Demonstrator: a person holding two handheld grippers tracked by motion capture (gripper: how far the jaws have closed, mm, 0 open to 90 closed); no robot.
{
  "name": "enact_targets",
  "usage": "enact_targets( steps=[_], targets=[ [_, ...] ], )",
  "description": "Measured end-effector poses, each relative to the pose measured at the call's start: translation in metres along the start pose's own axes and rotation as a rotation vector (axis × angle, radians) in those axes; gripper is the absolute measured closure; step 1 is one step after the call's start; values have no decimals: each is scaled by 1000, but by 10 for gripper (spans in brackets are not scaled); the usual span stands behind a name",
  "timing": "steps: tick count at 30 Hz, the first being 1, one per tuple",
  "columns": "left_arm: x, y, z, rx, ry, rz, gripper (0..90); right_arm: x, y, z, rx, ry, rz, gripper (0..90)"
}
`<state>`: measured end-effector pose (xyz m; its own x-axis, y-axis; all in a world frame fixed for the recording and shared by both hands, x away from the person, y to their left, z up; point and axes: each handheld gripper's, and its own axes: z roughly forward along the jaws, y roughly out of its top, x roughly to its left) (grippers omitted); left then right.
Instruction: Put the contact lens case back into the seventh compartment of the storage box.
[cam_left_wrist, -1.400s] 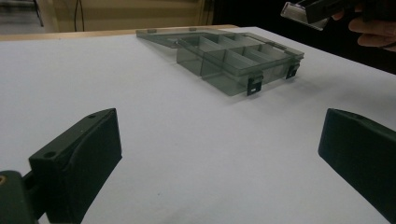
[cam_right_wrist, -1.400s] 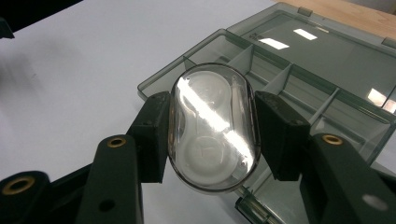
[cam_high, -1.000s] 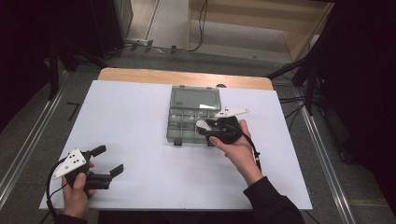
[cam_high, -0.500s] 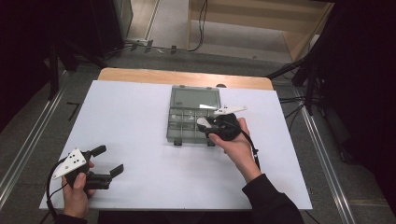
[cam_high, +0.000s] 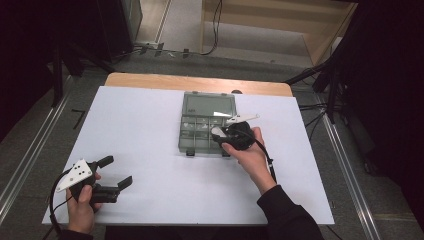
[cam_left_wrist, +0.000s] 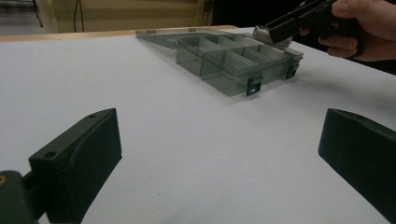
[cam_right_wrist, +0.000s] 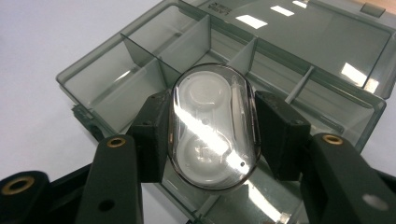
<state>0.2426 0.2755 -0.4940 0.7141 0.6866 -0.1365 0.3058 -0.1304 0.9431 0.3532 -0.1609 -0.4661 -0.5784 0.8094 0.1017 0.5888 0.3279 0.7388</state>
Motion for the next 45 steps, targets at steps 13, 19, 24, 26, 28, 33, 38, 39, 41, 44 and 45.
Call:
enact_targets(
  steps=[13, 19, 24, 26, 28, 33, 38, 39, 41, 44, 45],
  targets=[
    [0, 0, 0, 1, 0, -1, 0, -2, -5, 11, 16, -19, 14, 433],
    [0, 0, 0, 3, 1, -1, 0, -6, -8, 7, 11, 18, 48, 380],
    [0, 0, 0, 3, 3, 2, 0, -14, -10, 1, -23, 67, 104, 360],
    [0, 0, 0, 4, 4, 1, 0, -17, -9, -2, -44, 84, 137, 360],
    [0, 0, 0, 5, 5, 3, 0, -19, -8, -3, -47, 79, 152, 381],
    [0, 0, 0, 6, 4, 1, 0, -17, -10, 3, 14, 74, 153, 500],
    [0, 0, 0, 6, 5, 3, 0, -10, -10, 3, 10, 63, 129, 610],
    [0, 0, 0, 6, 5, 3, 0, -8, -10, 2, 10, 54, 118, 632],
    [0, 0, 0, 4, 5, 3, 0, -6, -10, 2, 10, 52, 106, 642],
    [0, 0, 1, 5, 5, 3, 0, -1, -7, 1, 6, 17, 80, 677],
    [0, 0, 1, 5, 5, 3, 0, 0, -6, 0, 2, 4, 76, 684]
  ],
)
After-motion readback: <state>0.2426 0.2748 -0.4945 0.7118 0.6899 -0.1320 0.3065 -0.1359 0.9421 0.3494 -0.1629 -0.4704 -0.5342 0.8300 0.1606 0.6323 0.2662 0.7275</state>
